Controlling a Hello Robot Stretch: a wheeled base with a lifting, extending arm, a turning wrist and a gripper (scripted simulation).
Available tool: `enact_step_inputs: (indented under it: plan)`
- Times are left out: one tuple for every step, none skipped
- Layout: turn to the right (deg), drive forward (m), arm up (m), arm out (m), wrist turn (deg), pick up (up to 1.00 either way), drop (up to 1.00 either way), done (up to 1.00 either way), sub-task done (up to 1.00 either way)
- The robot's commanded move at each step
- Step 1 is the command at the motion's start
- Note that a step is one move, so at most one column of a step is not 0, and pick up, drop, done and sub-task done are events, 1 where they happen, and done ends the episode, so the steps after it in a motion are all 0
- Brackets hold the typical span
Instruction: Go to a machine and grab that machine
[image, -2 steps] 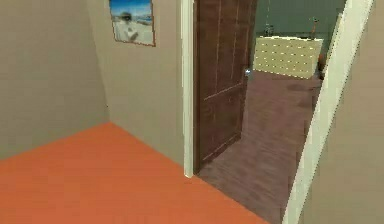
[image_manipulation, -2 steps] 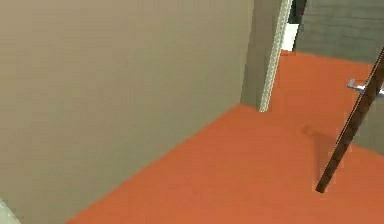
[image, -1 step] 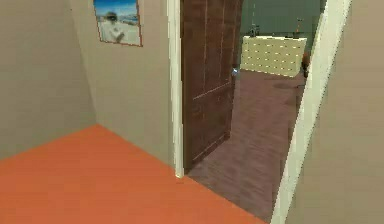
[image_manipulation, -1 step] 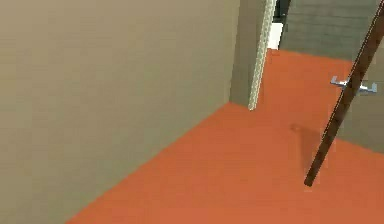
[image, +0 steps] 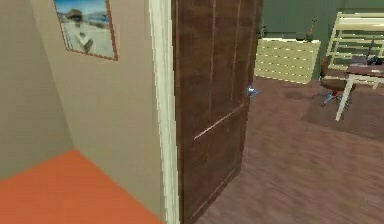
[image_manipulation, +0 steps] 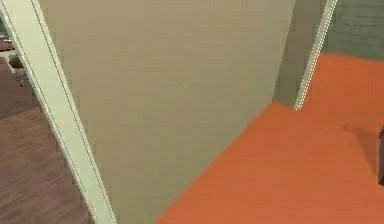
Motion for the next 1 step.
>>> enact_step_inputs:
  plan:
    - [3.0, 0.00, 0.00, 0.00, 0.0, 0.00, 0.00, 0.00, 0.00]
